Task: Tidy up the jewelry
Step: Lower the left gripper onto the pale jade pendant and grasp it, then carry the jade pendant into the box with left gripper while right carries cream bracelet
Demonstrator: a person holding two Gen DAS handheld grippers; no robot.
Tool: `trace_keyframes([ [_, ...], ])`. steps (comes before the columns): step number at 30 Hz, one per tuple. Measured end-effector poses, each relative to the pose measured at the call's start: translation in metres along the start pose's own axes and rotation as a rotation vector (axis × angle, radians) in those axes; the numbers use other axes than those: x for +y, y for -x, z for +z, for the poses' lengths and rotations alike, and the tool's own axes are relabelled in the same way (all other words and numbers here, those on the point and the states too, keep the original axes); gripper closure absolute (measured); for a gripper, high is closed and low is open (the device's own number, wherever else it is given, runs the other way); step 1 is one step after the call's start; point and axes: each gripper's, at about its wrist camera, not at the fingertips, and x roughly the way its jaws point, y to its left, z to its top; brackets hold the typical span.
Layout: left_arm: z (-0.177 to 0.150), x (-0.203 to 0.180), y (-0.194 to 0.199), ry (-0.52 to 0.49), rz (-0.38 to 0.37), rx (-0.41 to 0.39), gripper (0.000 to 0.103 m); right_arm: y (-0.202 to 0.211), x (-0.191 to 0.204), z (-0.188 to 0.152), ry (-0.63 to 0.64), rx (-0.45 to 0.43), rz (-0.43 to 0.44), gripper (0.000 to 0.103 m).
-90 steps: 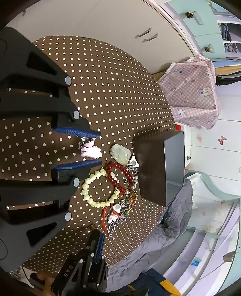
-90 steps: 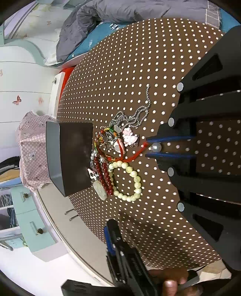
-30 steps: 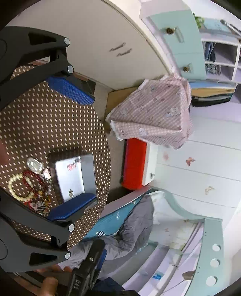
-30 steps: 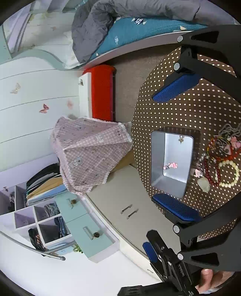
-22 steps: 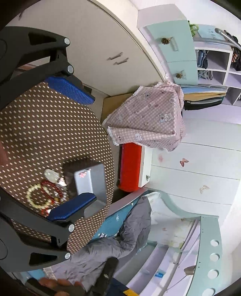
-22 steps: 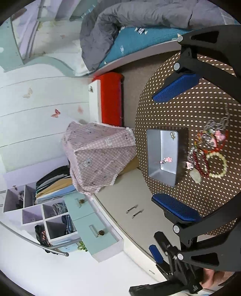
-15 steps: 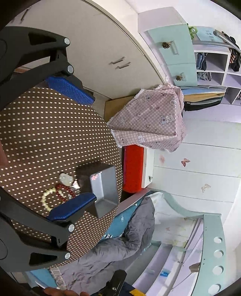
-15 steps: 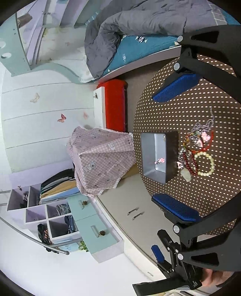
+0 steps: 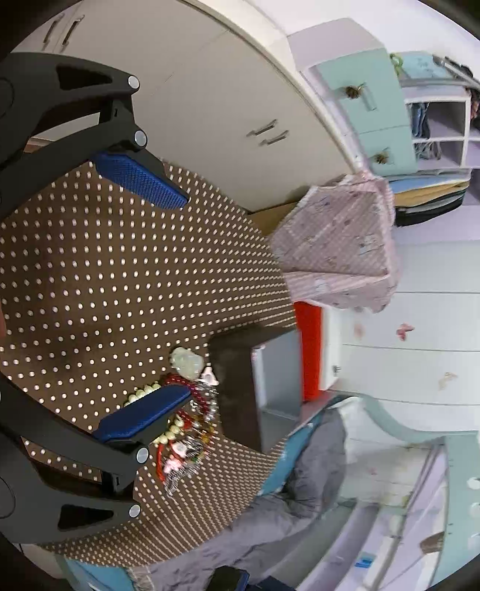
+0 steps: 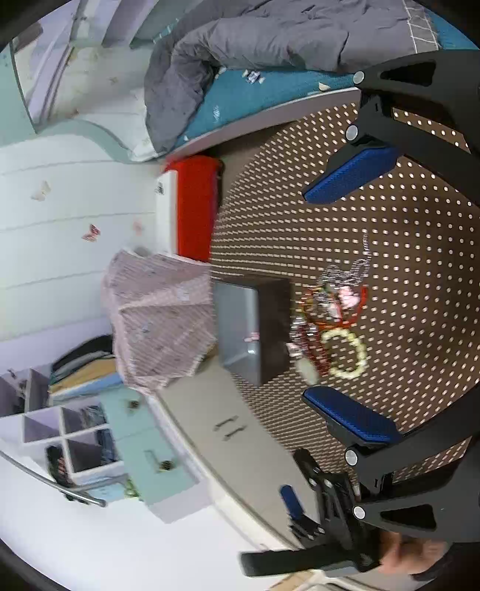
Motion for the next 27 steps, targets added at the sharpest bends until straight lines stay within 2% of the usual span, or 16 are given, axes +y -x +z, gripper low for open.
trace_keyframes([
  [5,-0.001,-0.007,-0.036,-0.052,0.003,0.054,0.009,-0.024,-0.01,-0.016,-0.056,0.05,0.026,0.008],
  [12,-0.003,-0.025,-0.09,-0.156,-0.048,0.156,0.009,-0.043,-0.015,-0.018,-0.076,0.091,0.028,0.008],
  [17,-0.001,-0.032,-0.106,-0.168,-0.069,0.184,0.009,-0.049,-0.018,-0.018,-0.076,0.106,0.022,0.008],
  [19,0.001,-0.034,-0.108,-0.167,-0.093,0.185,0.016,-0.051,-0.018,-0.019,-0.075,0.114,0.022,0.008],
  [21,0.003,-0.034,-0.109,-0.154,-0.154,0.188,0.039,-0.054,-0.014,-0.021,-0.064,0.125,0.028,0.008],
  [22,0.003,-0.035,-0.108,-0.154,-0.18,0.184,0.046,-0.055,-0.012,-0.021,-0.059,0.128,0.03,0.008],
  [24,0.002,-0.042,-0.105,-0.174,-0.205,0.173,0.071,-0.057,-0.007,-0.023,-0.044,0.135,0.037,0.008],
  [25,0.001,-0.044,-0.103,-0.177,-0.22,0.17,0.075,-0.057,-0.005,-0.024,-0.038,0.137,0.041,0.008],
  [27,0.0,-0.043,-0.101,-0.16,-0.234,0.172,0.075,-0.057,0.002,-0.025,-0.025,0.139,0.056,0.008],
])
